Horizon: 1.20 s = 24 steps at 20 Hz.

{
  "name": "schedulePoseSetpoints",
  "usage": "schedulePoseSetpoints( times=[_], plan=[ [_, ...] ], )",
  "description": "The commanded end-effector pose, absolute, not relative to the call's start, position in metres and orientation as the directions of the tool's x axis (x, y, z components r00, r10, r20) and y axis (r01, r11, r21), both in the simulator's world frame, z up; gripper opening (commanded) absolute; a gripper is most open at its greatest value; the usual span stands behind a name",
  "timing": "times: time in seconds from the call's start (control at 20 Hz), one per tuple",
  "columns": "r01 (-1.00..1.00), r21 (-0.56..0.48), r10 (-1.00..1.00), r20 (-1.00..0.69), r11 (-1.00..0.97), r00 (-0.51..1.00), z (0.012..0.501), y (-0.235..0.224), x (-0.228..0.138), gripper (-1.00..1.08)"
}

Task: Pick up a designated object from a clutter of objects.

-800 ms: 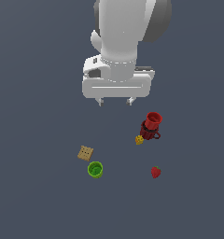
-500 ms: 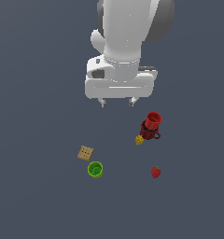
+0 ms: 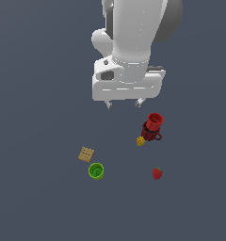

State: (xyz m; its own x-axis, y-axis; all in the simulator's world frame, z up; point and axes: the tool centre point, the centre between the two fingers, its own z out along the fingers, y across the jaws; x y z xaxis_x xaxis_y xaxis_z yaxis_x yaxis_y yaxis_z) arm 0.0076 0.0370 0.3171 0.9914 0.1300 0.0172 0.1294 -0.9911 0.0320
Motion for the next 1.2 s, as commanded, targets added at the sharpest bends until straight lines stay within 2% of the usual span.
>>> schedulePoseSetpoints(
  times=[0.0, 0.55, 1.15],
  plan=[
    [0.137, 0.032, 0.138, 0.017, -0.99, 0.99, 0.316, 0.036, 0.008, 1.0],
    [0.243, 0.03, 0.244, 0.011, -0.97, 0.97, 0.294, 0.021, 0.02, 1.0],
    [0.455, 0.025, 0.455, 0.002, -0.89, 0.89, 0.246, -0.013, 0.039, 1.0]
  ],
)
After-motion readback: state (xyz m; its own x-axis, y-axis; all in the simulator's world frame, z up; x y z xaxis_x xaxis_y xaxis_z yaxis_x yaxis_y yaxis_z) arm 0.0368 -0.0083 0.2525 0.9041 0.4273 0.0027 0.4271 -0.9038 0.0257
